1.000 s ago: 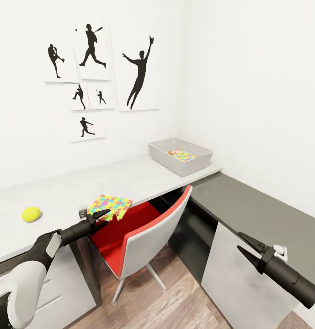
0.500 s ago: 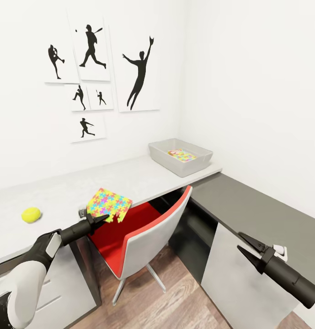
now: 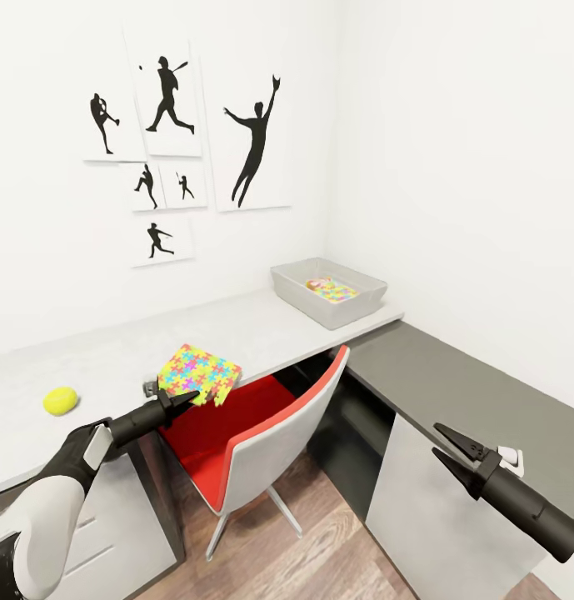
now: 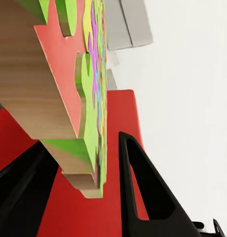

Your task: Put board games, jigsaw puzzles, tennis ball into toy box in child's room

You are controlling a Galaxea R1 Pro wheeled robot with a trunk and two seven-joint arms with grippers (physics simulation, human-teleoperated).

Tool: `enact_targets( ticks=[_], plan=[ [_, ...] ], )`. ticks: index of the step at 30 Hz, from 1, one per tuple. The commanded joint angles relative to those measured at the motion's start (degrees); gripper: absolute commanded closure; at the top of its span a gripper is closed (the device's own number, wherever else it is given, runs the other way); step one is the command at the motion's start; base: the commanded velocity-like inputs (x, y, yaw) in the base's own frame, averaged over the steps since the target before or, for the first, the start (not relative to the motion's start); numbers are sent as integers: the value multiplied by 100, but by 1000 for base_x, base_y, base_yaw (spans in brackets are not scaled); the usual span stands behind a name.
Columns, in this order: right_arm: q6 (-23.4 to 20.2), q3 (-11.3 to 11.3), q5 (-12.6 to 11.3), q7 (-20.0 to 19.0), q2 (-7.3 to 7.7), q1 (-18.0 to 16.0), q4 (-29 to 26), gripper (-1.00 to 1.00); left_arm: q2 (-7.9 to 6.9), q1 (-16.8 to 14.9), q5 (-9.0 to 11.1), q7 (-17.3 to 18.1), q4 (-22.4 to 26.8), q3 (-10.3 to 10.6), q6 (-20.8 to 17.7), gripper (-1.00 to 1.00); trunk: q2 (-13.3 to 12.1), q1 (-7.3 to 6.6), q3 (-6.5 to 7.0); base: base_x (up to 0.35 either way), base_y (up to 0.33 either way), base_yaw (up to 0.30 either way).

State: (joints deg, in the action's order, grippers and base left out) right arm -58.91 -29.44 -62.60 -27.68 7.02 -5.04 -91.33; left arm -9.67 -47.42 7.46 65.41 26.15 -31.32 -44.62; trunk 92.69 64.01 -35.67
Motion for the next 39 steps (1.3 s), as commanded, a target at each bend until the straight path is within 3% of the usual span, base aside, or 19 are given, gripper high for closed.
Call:
enact_targets(
  ticks=[1, 10, 15, 21, 25, 27, 31, 36, 39],
  plan=[
    [-24, -9, 46, -50, 0, -5, 1, -100, 1, -4, 1, 13, 4, -10, -41, 100, -39, -23, 13, 0, 0, 0],
    [-24, -9, 46, -51, -2, -5, 1, -100, -16, -26, -1, 24, 70, 5, -141, 100, -400, -221, 175, 0, 0, 0],
    [-24, -9, 46, -51, -6, -5, 2, -100, -13, -60, -13, 25, 408, 39, -625, 100, -600, -331, 264, 0, 0, 0],
    [-24, -2, 46, -40, -8, -5, 1, -100, -25, -67, -17, 19, 791, 57, -1354, 100, -600, -331, 264, 0, 0, 0],
    [-17, -2, 46, -37, -8, -5, 1, -100, -50, -66, -13, 72, 969, 47, -1446, 100, -640, -352, 282, 0, 0, 0],
    [-16, -1, 46, -36, -8, -5, 1, -100, -84, -66, -13, 323, 998, 63, -1456, 100, -721, -396, 318, 0, 0, 0],
    [-16, 0, 46, -36, -8, -5, 1, -100, -154, -66, -37, 972, 1019, 306, -1464, 100, -881, -484, 390, 0, 0, 0],
    [-16, 0, 46, -38, -8, -5, 1, -100, -335, -66, -35, 1221, 1023, 788, -1476, 100, -1082, -594, 480, 0, 0, 0],
    [-15, 2, 46, -40, -8, -5, 1, -100, -365, -66, -35, 1341, 1026, 879, -1479, 100, -1202, -660, 534, 0, 0, 0]
  ],
)
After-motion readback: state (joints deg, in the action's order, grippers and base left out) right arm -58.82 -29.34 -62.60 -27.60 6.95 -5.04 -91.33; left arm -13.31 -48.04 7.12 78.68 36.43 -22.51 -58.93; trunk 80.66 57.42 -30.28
